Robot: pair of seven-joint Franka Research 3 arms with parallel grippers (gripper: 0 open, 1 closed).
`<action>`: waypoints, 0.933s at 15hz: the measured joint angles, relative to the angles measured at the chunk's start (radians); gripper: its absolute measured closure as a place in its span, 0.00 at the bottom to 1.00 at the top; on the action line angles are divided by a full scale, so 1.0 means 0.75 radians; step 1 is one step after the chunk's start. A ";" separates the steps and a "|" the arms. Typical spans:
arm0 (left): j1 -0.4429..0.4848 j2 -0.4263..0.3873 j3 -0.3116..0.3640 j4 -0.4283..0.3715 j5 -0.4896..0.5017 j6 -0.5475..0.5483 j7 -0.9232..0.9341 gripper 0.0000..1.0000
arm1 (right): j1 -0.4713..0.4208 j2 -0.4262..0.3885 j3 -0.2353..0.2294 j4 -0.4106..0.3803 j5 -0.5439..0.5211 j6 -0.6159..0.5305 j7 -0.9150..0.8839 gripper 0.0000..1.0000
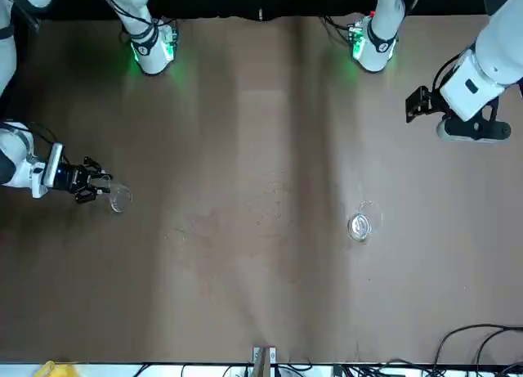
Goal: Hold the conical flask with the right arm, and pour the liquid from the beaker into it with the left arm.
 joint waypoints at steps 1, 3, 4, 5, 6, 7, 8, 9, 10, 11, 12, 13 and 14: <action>0.006 0.002 0.002 0.000 0.001 0.000 -0.002 0.00 | 0.000 0.000 0.000 0.000 0.000 0.000 0.000 0.61; 0.014 0.004 0.010 0.000 0.025 0.000 -0.003 0.00 | 0.000 0.000 0.000 0.000 0.000 0.000 0.000 0.61; 0.014 0.006 0.011 0.000 0.075 0.000 -0.003 0.00 | 0.000 0.000 0.000 0.000 0.000 0.000 0.000 0.61; 0.014 0.006 0.011 0.000 0.084 0.000 -0.003 0.00 | 0.000 0.001 0.000 0.000 0.000 -0.001 0.000 0.61; 0.013 0.006 0.010 0.000 0.086 0.000 -0.003 0.00 | 0.000 0.001 0.000 0.000 0.000 -0.001 -0.001 0.61; 0.013 0.006 0.010 0.000 0.086 0.000 -0.003 0.00 | 0.000 0.001 0.000 0.000 0.000 -0.001 -0.001 0.61; 0.012 0.006 0.010 0.000 0.086 0.000 -0.003 0.00 | 0.000 0.001 0.000 0.000 0.001 -0.002 -0.001 0.61; 0.012 0.006 0.009 0.000 0.086 0.000 -0.003 0.00 | 0.000 0.002 0.000 0.001 0.001 -0.003 -0.001 0.61; 0.011 0.006 0.008 0.000 0.086 0.000 -0.003 0.00 | 0.000 0.003 0.000 0.002 0.001 -0.004 -0.001 0.61; 0.011 0.006 0.006 0.000 0.086 0.000 -0.004 0.00 | 0.000 0.005 0.000 0.004 0.001 -0.006 -0.001 0.61; 0.009 0.006 0.005 0.000 0.086 0.000 -0.006 0.00 | 0.000 0.007 -0.001 0.007 0.001 -0.008 -0.001 0.61; 0.008 0.006 0.003 0.000 0.086 0.000 -0.019 0.00 | 0.000 0.008 -0.001 0.009 0.000 -0.010 -0.001 0.61; 0.008 0.006 0.002 0.001 0.086 0.001 -0.036 0.00 | -0.001 0.010 -0.001 0.011 0.000 -0.011 -0.001 0.61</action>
